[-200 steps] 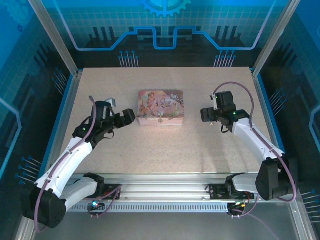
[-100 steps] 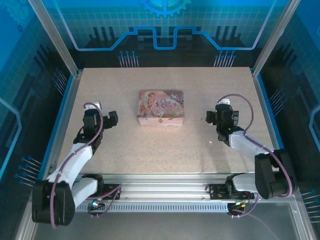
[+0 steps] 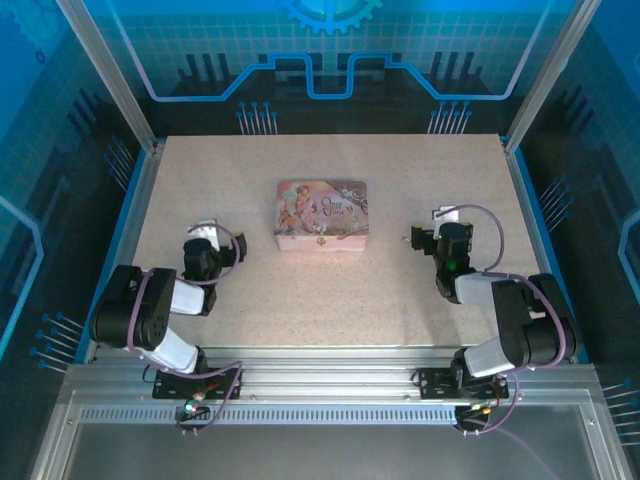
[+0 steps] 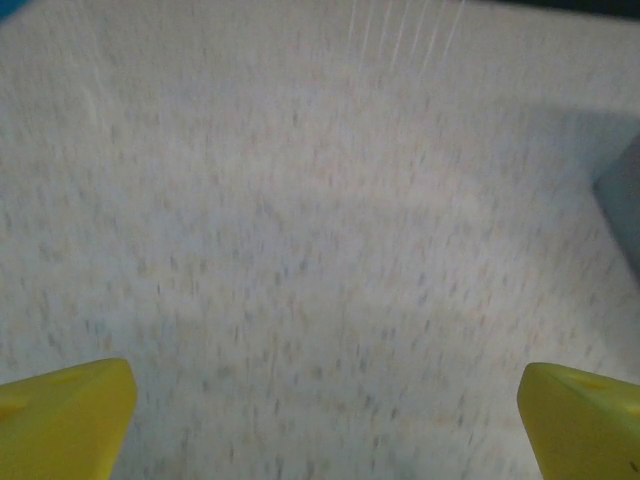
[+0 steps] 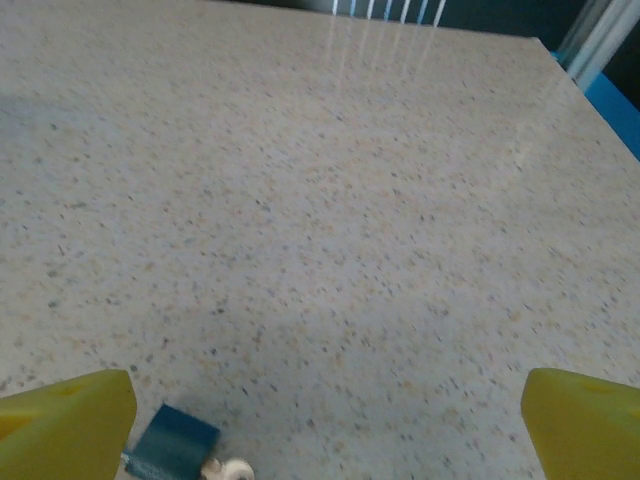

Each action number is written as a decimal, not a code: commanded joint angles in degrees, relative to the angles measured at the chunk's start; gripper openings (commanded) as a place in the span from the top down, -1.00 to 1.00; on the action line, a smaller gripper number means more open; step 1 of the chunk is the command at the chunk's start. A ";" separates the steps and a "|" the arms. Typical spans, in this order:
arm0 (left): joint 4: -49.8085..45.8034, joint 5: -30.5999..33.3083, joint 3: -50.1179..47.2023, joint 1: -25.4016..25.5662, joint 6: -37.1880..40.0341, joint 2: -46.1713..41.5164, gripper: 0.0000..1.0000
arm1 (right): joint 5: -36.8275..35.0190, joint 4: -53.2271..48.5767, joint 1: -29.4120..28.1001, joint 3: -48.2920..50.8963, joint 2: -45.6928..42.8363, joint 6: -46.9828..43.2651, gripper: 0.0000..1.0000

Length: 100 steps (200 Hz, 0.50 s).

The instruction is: Unlock the padlock with the key

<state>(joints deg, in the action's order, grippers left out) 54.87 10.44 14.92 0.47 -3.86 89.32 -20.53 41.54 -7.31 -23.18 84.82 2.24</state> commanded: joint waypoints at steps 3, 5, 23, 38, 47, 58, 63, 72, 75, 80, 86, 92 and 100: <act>2.06 0.43 5.04 -0.22 1.89 -0.33 -0.98 | 6.43 3.73 2.74 -0.33 0.93 0.74 -0.99; 0.34 0.83 5.69 -0.17 1.83 -0.45 -0.98 | 6.48 5.22 2.76 0.12 1.26 0.48 -0.99; 0.95 6.95 5.86 2.83 3.62 0.01 -0.98 | 3.43 5.49 1.25 0.05 1.59 -0.30 -0.99; 1.79 7.96 5.50 3.73 4.28 0.04 -0.98 | 3.65 4.91 1.09 -0.14 1.57 -0.56 -1.00; 1.21 7.96 5.59 3.75 4.13 -0.15 -0.98 | 4.81 4.18 1.53 -0.34 1.38 -0.28 -0.99; 1.60 7.97 5.56 3.75 4.26 -0.02 -0.98 | 4.87 4.17 1.55 -0.31 1.36 -0.22 -0.99; 1.33 7.90 5.58 3.75 4.17 -0.10 -0.98 | 4.85 4.21 1.56 -0.38 1.40 -0.27 -1.00; 1.59 7.99 5.58 3.75 4.21 -0.01 -0.98 | 5.18 3.79 1.74 -0.59 1.49 -0.15 -1.00; 1.53 8.01 5.56 3.75 4.26 -0.02 -0.98 | 5.32 3.59 1.81 -0.69 1.43 -0.19 -1.00; 1.41 7.99 5.52 3.75 4.21 -0.10 -0.98 | 5.54 3.51 1.84 -0.73 1.47 -0.09 -1.00; 1.51 7.99 5.56 3.75 4.21 -0.04 -0.98 | 5.51 3.59 1.87 -0.65 1.46 -0.15 -1.00; 1.52 7.93 5.56 3.75 4.28 -0.09 -0.98 | 5.51 3.64 1.91 -0.65 1.36 -0.15 -0.99; 1.60 7.95 5.52 3.75 4.28 -0.08 -0.98 | 5.46 3.89 1.82 -0.52 1.40 -0.21 -1.00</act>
<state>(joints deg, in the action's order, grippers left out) 55.24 16.97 20.34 4.10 -0.93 89.30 -15.88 43.79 -5.96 -23.20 85.91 2.28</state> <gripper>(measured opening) 0.990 0.997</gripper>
